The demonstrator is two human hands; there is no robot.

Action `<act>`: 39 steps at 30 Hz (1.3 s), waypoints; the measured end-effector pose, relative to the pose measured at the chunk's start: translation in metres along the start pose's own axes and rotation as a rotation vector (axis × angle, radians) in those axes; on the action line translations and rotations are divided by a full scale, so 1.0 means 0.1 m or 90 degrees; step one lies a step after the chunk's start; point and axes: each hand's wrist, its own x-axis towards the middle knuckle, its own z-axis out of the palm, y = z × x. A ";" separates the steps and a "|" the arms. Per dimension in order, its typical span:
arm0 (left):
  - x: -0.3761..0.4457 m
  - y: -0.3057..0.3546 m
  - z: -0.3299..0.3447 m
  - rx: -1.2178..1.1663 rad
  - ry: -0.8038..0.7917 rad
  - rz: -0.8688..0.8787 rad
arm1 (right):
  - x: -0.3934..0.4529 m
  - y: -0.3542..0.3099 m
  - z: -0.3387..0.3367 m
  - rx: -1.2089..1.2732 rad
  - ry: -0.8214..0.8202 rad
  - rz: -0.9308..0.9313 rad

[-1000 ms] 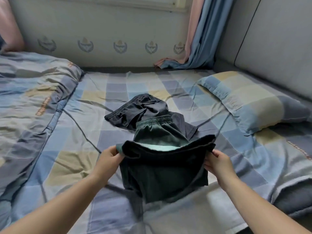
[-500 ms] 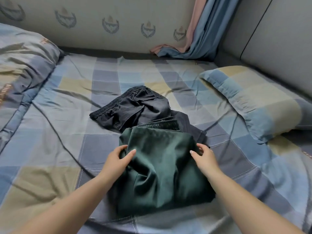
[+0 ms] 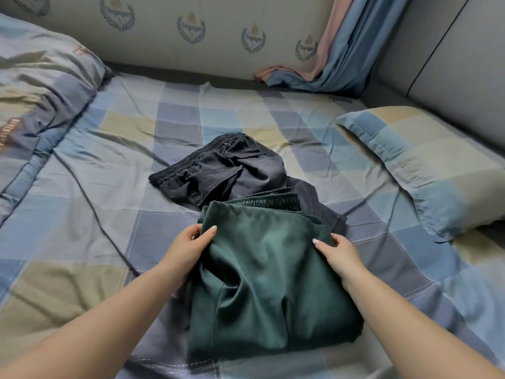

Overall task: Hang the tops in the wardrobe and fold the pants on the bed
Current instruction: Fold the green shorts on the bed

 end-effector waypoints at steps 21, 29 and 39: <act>-0.56 0.08 0.62 0.745 -0.066 0.666 | -0.61 -0.28 0.33 -0.210 0.078 -0.556; -0.46 -0.49 0.27 1.033 -0.069 0.358 | -0.24 0.09 0.59 -0.722 -0.059 -0.521; -0.44 -0.43 -0.14 0.579 0.115 0.231 | -0.15 0.11 0.13 -0.369 0.089 -0.409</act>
